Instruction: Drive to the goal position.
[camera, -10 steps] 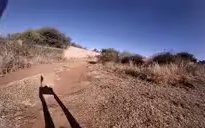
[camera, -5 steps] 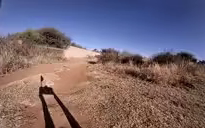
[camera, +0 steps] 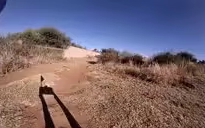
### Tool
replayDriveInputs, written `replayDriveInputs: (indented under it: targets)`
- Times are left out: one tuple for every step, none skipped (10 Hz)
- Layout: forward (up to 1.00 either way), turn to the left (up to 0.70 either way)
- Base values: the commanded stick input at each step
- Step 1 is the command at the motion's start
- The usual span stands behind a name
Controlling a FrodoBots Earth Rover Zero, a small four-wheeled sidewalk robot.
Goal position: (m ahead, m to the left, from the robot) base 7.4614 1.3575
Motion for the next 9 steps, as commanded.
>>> replayDriveInputs:
  targets:
    - [0.50,0.00]
    - [0.50,0.00]
    - [0.50,0.00]
    - [0.50,0.00]
    - [0.50,0.00]
    - [0.50,0.00]
    - [0.50,0.05]
    - [0.50,0.14]
    - [0.50,0.24]
